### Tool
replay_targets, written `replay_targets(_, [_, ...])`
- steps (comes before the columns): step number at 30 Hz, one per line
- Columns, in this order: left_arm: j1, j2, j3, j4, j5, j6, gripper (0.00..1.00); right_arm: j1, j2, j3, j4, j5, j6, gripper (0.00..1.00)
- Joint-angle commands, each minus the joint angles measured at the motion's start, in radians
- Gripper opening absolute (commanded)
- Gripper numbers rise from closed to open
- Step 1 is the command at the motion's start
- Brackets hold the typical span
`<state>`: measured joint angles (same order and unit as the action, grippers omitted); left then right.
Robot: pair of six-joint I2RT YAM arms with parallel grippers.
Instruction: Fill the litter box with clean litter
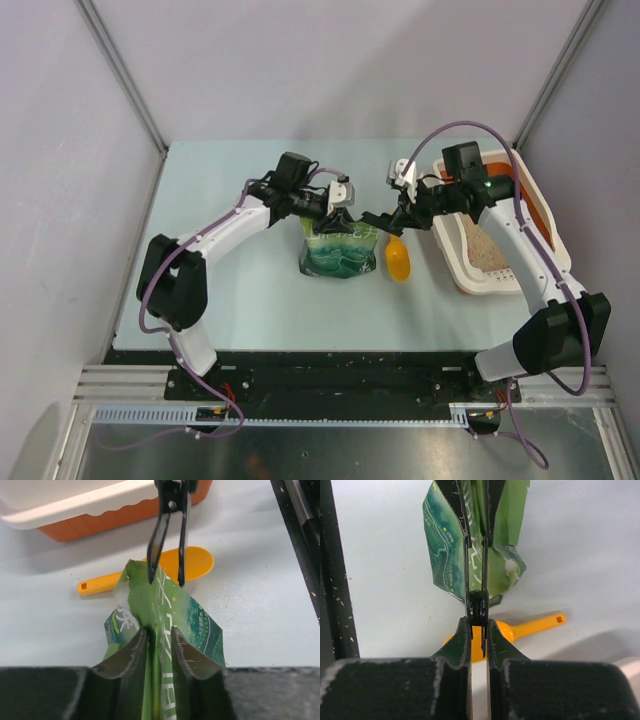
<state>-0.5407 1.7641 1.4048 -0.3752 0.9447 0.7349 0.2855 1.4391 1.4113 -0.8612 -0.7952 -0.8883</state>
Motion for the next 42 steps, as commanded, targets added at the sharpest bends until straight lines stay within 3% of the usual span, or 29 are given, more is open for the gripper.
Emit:
replay_targets(1, [-0.007, 0.000, 0.048, 0.002, 0.029, 0.029, 0.26, -0.009, -0.003, 0.078, -0.137, 0.045, -0.148, 0.00])
replay_targets(9, [-0.027, 0.006, 0.060, 0.004, 0.008, 0.060, 0.16, -0.003, 0.101, 0.172, -0.249, 0.160, -0.353, 0.00])
replay_targets(10, [-0.027, 0.005, 0.059, 0.004, 0.002, 0.064, 0.18, -0.005, 0.106, 0.176, -0.239, 0.166, -0.354, 0.00])
replay_targets(11, [-0.027, -0.003, 0.053, 0.004, -0.001, 0.072, 0.29, -0.006, 0.110, 0.181, -0.233, 0.169, -0.350, 0.00])
replay_targets(14, [-0.031, -0.026, 0.022, 0.027, -0.021, 0.093, 0.42, -0.023, 0.125, 0.212, -0.194, 0.163, -0.278, 0.00])
replay_targets(22, [-0.062, -0.115, -0.072, 0.235, -0.193, 0.143, 0.56, -0.098, 0.144, 0.242, -0.171, 0.113, -0.156, 0.00])
replay_targets(26, [-0.077, -0.176, -0.180, 0.482, -0.279, 0.104, 0.62, -0.123, 0.124, 0.193, -0.093, 0.116, -0.046, 0.00])
replay_targets(31, [-0.100, -0.195, -0.175, 0.463, -0.163, 0.135, 0.58, -0.150, 0.109, 0.144, 0.014, 0.142, 0.061, 0.00])
replay_targets(36, [-0.111, -0.147, -0.109, 0.323, -0.049, 0.115, 0.53, -0.192, 0.093, 0.118, 0.044, 0.106, 0.106, 0.00])
replay_targets(42, [-0.123, -0.069, -0.064, 0.297, -0.063, 0.110, 0.50, -0.203, 0.063, 0.095, 0.057, 0.088, 0.132, 0.00])
